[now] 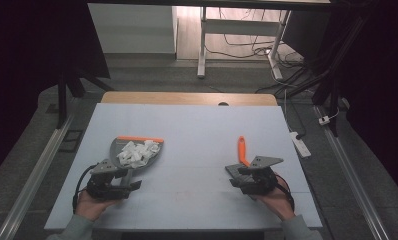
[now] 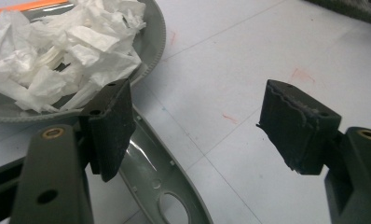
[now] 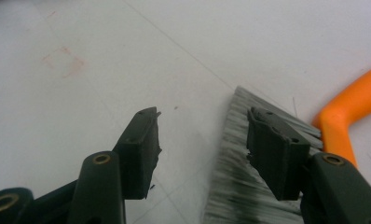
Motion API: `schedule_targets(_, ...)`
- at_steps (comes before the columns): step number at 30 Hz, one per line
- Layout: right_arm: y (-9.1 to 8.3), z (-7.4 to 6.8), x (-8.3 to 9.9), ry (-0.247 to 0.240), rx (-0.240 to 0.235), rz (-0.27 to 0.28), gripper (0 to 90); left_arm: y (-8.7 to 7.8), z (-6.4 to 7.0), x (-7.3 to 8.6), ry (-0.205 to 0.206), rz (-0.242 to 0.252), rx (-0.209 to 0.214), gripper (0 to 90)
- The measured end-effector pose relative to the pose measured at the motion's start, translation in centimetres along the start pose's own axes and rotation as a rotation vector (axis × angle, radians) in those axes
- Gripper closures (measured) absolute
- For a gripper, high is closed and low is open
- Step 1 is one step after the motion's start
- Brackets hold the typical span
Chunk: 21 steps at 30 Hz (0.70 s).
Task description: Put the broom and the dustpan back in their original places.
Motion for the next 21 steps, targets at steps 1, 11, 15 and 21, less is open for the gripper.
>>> schedule_targets(1, -0.1, -0.1, 0.2, 0.001, -0.006, 0.005, 43.8, 0.0, 0.1, 0.1, 0.001, 0.0, 0.011, 26.7)
schedule_targets(11, -1.8, -0.3, 1.2, 0.008, -0.003, 0.081, 44.0, -0.2, 1.1, 0.7, 0.013, -0.002, 0.028, 26.5)
schedule_targets(15, -1.9, -0.4, 1.1, 0.001, -0.003, 0.09, 44.0, -0.2, 1.2, 0.7, 0.008, -0.004, 0.026, 26.4)
schedule_targets(21, -1.8, -0.4, 1.0, -0.008, -0.004, 0.087, 44.0, -0.1, 1.2, 0.8, 0.006, -0.008, 0.023, 26.1)
Point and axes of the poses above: each handheld gripper's, and its own axes: y roughly forward along the jaws, x roughly out of its underside, z roughly to its right, the point moved 3 cm from there along y, roughly forward along the jaws, and after that the axes turned 7 degrees about -x, right-handed, at the moved point
